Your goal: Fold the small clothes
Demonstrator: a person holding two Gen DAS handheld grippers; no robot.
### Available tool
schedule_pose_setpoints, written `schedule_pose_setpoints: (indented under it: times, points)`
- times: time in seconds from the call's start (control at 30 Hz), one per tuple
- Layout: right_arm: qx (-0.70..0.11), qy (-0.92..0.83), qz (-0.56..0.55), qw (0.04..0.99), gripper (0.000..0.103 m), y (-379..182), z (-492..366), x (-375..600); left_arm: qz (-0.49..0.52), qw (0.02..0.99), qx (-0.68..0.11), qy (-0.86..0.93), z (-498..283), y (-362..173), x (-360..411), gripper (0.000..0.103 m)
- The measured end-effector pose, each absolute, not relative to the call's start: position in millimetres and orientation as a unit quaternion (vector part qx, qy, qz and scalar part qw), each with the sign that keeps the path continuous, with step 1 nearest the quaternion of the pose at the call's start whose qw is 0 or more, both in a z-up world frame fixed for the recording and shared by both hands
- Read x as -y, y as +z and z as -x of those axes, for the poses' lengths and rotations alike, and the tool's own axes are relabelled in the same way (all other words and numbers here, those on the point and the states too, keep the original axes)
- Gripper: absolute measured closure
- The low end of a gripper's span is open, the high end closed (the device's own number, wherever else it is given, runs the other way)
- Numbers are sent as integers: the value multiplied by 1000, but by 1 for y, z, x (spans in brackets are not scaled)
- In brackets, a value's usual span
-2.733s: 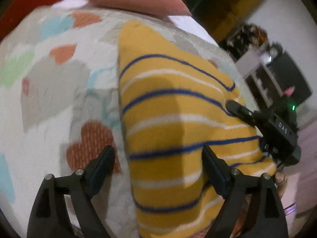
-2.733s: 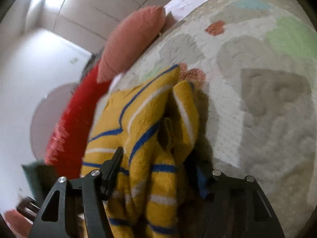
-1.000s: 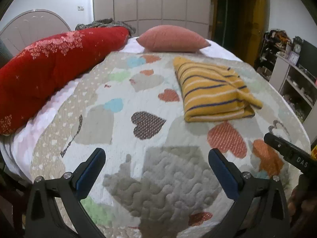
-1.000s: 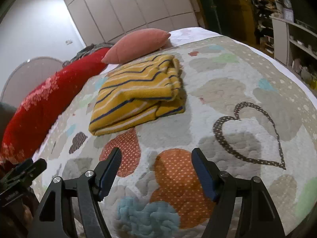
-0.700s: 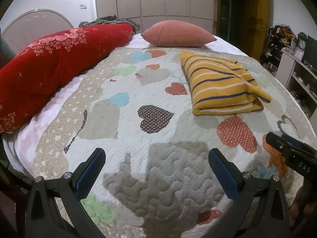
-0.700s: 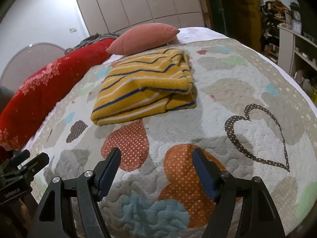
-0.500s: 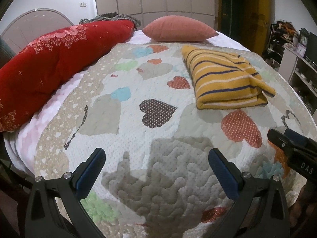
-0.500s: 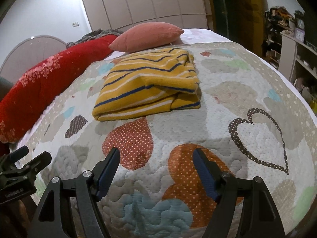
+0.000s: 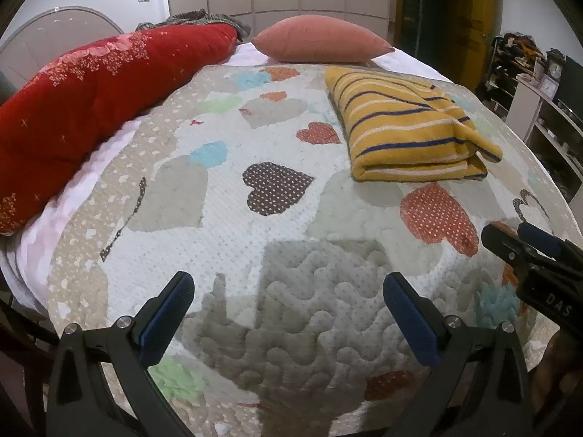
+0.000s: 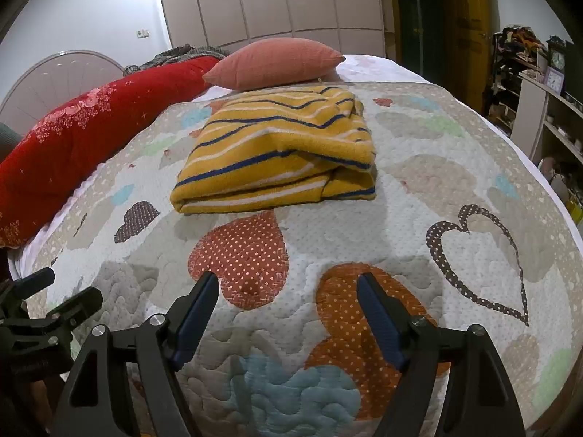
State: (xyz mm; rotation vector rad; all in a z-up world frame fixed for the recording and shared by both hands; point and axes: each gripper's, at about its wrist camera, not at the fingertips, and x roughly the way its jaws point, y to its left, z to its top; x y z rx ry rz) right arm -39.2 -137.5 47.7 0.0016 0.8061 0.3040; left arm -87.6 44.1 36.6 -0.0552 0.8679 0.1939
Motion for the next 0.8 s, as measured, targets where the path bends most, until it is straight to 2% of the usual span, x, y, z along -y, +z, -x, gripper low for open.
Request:
schedule_pose_setpoints:
  times: [0.8]
  points:
    - [-388,138,25,911,19,47,36,124,86,887,-450,55,83,15,-59,0]
